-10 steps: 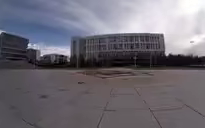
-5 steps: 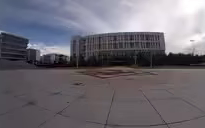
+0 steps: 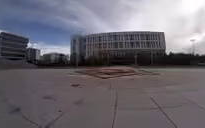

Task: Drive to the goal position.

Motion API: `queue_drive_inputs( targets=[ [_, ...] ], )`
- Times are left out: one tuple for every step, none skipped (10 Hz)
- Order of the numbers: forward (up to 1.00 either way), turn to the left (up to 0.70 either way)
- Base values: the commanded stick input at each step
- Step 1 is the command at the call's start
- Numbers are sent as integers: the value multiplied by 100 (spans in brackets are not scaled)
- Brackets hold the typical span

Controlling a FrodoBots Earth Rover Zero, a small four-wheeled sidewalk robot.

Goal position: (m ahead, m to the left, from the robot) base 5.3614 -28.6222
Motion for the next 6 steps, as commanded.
queue_drive_inputs(
  targets=[
    [70, -35],
    [70, -35],
    [70, -35],
    [70, -35],
    [70, -35],
    [70, -35]
  ],
)
